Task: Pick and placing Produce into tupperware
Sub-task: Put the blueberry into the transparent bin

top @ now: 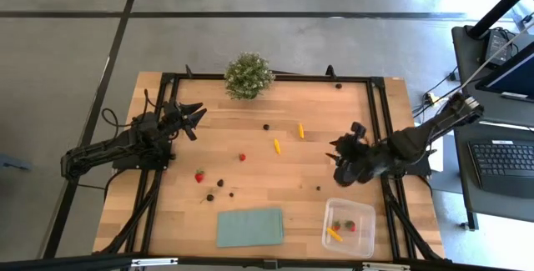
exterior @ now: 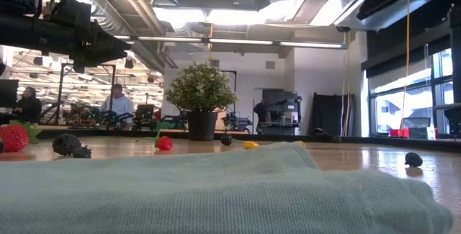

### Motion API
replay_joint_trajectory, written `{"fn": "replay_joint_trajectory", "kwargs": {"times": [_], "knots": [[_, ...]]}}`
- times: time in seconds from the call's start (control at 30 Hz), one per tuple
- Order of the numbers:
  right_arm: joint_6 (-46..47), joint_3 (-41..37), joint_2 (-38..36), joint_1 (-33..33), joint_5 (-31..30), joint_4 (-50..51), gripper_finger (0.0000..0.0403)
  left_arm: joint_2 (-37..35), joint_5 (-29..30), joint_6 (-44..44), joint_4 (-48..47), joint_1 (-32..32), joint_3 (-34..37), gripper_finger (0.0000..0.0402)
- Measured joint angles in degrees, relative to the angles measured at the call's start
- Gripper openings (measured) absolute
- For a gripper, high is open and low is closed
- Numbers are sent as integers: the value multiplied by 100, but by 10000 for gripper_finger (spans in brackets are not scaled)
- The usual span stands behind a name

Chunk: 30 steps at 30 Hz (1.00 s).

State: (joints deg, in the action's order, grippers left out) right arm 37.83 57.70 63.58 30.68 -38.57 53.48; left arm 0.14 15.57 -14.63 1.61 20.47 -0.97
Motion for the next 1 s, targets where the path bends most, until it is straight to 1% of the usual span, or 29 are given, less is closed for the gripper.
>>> {"fn": "replay_joint_trajectory", "kwargs": {"times": [0.2,0.33,0.43,0.6,0.7,0.8,0.9,1.0], "knots": [[-745,-1445,-1239,-334,641,-1880,202,0,0,2,0,0,0,143],[-1061,-2335,-1754,-612,1125,-2877,214,0,0,2,2,2,0,143],[-1244,-2871,-1997,-755,1318,-3319,221,0,2,1,0,1,0,143],[-1634,-3563,-2116,-880,1330,-3633,231,2,2,2,2,2,0,143],[-1683,-3943,-2105,-885,1541,-3829,235,2,1,2,2,0,0,143],[-1563,-4347,-2103,-881,1794,-4340,239,2,2,2,2,2,0,143],[-1595,-4723,-2098,-883,1835,-4808,242,1,2,2,1,1,0,143],[-1874,-5048,-2099,-883,1830,-5220,246,1,2,10,2,1,1,143]]}}
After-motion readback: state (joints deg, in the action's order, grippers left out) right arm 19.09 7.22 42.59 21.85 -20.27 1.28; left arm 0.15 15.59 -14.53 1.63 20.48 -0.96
